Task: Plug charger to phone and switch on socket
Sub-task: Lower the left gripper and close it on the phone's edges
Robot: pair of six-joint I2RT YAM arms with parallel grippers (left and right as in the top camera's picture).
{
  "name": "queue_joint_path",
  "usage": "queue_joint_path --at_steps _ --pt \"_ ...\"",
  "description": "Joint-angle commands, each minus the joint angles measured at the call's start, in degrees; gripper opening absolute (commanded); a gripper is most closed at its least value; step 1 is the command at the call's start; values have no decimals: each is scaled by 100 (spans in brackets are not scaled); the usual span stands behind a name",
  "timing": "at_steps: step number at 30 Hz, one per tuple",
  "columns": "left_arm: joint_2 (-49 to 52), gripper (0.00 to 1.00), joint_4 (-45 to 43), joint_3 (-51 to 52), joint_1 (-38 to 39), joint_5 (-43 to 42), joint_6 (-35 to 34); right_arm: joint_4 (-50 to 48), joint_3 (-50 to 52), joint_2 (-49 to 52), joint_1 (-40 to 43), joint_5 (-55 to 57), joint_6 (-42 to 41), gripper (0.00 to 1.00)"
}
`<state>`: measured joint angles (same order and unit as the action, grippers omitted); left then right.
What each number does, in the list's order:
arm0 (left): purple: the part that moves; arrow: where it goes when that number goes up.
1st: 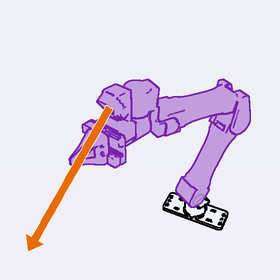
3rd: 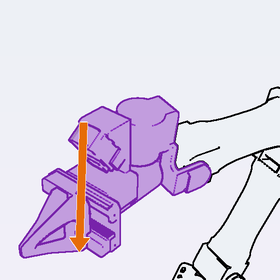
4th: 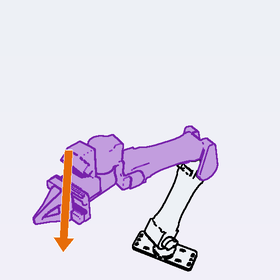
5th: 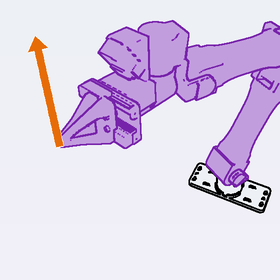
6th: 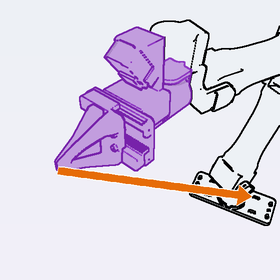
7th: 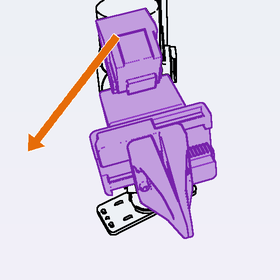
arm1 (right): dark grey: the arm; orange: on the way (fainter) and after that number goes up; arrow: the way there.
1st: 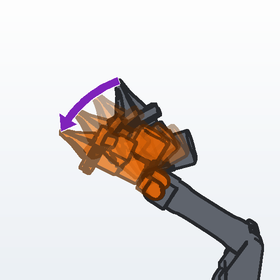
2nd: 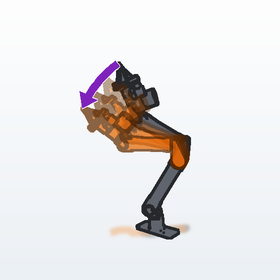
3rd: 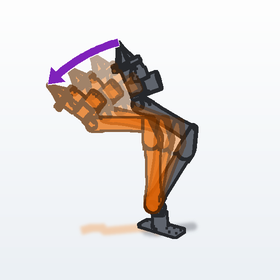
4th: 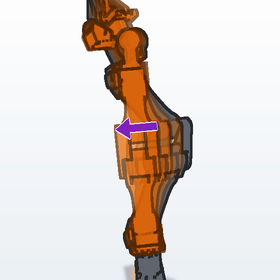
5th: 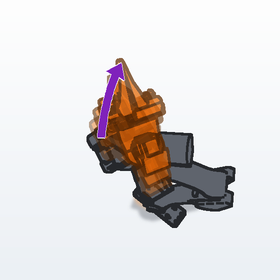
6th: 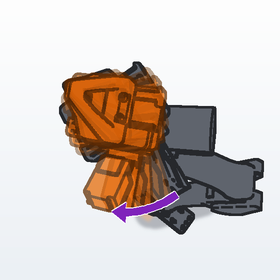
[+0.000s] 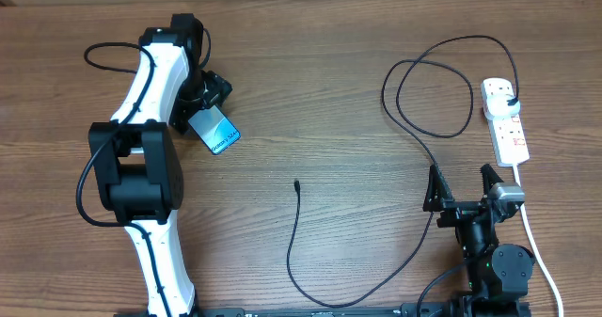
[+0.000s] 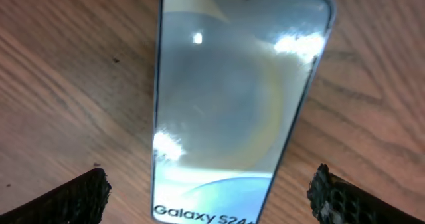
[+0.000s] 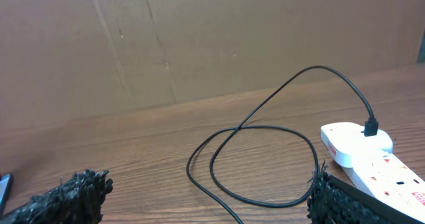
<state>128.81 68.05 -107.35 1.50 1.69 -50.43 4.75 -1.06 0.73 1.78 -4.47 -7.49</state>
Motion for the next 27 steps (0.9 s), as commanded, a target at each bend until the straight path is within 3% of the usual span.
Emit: queue_joint_path --at_steps 1,27 --pt "94 100 -94 -37 42 -57 44 -17 61 -57 -33 37 26 100" --pt "96 100 -404 424 46 -133 17 -17 61 -57 -33 39 24 100"
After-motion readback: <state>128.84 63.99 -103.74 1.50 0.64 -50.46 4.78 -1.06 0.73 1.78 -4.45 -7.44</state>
